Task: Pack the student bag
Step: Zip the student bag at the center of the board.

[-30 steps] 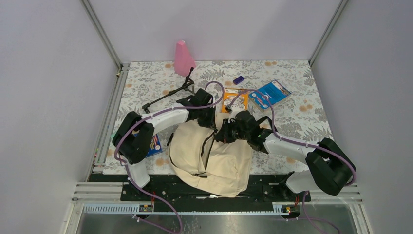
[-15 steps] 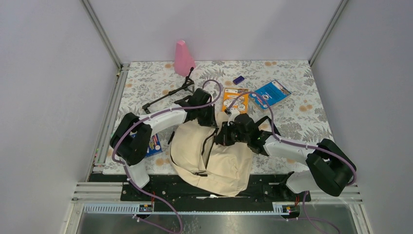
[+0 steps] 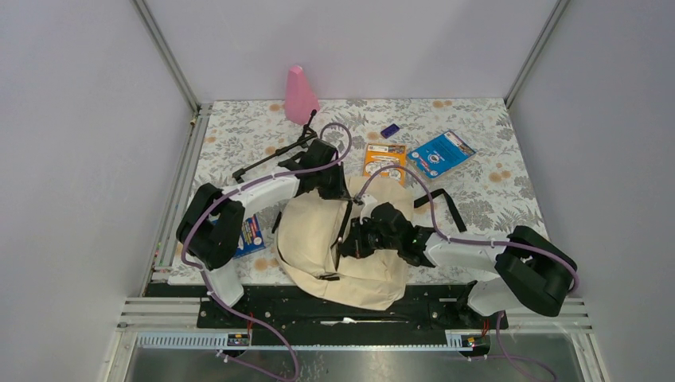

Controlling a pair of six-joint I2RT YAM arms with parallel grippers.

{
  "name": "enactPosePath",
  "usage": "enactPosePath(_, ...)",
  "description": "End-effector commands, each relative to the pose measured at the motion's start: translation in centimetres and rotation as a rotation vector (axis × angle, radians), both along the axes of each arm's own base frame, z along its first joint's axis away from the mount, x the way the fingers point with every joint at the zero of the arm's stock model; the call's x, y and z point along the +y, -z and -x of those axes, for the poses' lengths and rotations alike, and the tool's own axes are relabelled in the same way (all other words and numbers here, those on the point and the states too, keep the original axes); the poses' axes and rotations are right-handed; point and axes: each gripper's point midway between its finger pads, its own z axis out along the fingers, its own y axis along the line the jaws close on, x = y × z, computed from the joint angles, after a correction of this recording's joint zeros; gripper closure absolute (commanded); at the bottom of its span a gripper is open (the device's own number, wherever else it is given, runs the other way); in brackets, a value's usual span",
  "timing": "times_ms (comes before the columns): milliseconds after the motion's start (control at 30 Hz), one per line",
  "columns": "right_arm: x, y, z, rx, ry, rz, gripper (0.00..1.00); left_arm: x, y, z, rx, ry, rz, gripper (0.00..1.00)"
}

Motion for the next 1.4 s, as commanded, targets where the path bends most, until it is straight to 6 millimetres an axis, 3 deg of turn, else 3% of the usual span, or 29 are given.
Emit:
enactPosePath(0, 1.2, 0.3, 2.8, 0.041, -0.071, -0.025, 1.00, -0.7, -5.2, -5.1, -0.200, -0.082, 0.117, 1.00)
enactPosePath(267, 1.4, -0.3, 4.7, 0.033, -0.091, -0.004, 1.00, -0.7, -5.8, -7.4, -0.238, -0.124, 0.110, 1.00)
enactPosePath(567, -0.2, 2.1, 6.4, 0.069, -0.081, 0.083, 1.00, -0.6, -7.2, -10.5, -0.275, -0.173, 0.126, 1.00)
enactPosePath(733, -0.7, 3.1, 7.0, 0.090, -0.073, 0.122, 1.00, -0.5, -7.0, -10.8, -0.274, -0.173, 0.124, 1.00)
enactPosePath(867, -0.3, 2.8, 7.0, 0.093, -0.075, 0.110, 1.00, -0.1, -7.5, -10.2, -0.291, -0.146, 0.108, 1.00)
enactPosePath(900, -0.2, 2.6, 6.9, 0.091, -0.073, 0.106, 1.00, -0.1, -7.9, -9.9, -0.295, -0.123, 0.106, 0.97)
enactPosePath(1033, 0.2, 1.8, 6.2, 0.068, -0.052, 0.107, 1.00, 0.3, -10.5, -8.5, -0.337, -0.074, 0.100, 0.46)
enactPosePath(1100, 0.5, 1.5, 5.7, 0.051, -0.040, 0.098, 1.00, 0.6, -11.8, -7.7, -0.361, -0.065, 0.106, 0.33)
enactPosePath(1300, 1.4, 0.7, 4.9, 0.037, -0.008, 0.049, 1.00, 2.7, -12.8, -3.5, -0.346, -0.054, 0.116, 0.22)
enactPosePath(1367, 1.7, 0.6, 4.8, 0.035, -0.002, 0.033, 1.00, 3.9, -11.9, -1.8, -0.333, -0.069, 0.105, 0.21)
